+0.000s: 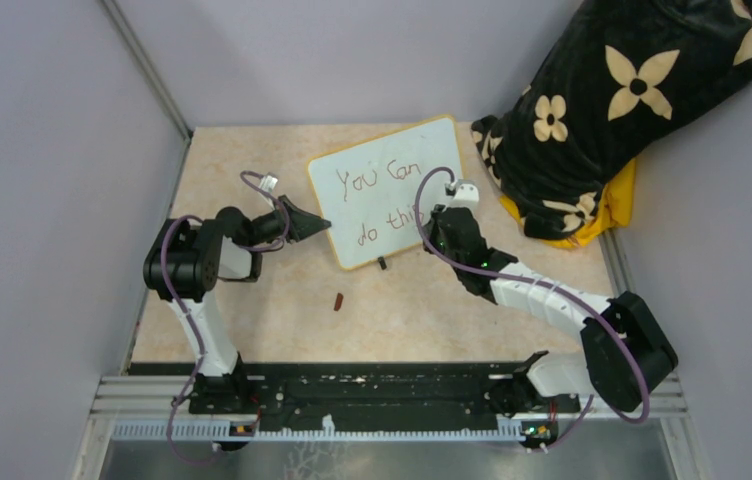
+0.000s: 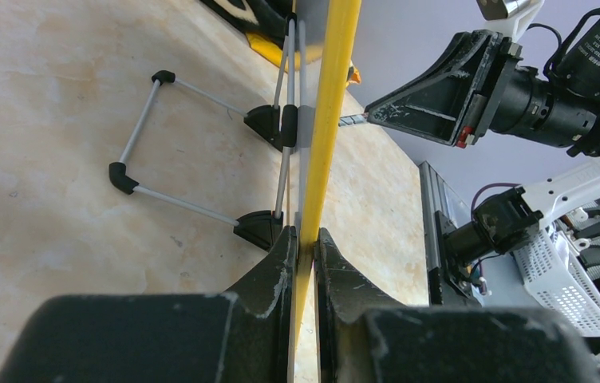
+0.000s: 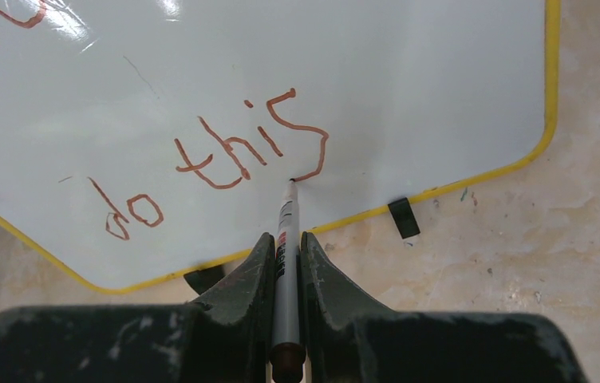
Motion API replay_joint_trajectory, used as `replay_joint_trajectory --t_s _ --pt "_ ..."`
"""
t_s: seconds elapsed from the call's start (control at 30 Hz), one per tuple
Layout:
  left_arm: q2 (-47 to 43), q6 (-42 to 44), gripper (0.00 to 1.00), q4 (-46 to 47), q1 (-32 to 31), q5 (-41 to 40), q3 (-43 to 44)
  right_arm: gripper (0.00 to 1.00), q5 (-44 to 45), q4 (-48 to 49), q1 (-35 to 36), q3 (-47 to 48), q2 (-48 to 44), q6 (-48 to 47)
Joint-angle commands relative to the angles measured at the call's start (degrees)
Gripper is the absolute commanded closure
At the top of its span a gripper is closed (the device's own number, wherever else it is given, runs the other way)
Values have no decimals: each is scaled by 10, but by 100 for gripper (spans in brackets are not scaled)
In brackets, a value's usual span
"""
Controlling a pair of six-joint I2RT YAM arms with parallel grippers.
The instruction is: Write a sentence on the whiteboard
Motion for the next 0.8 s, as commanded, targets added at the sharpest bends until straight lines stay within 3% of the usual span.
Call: replay_joint_trajectory --t_s 0.0,0.23,0.53,0.77 --pt "5 3 100 86 -6 16 -6 100 -33 44 -1 2 -11 12" --pt "5 3 100 87 -6 16 -5 100 -18 11 0 -1 -51 9" --pt "2 11 100 78 -6 16 -6 100 40 -62 -1 -48 -195 8" --pt "0 12 100 76 -6 15 -6 100 60 -47 -23 -109 -245 74"
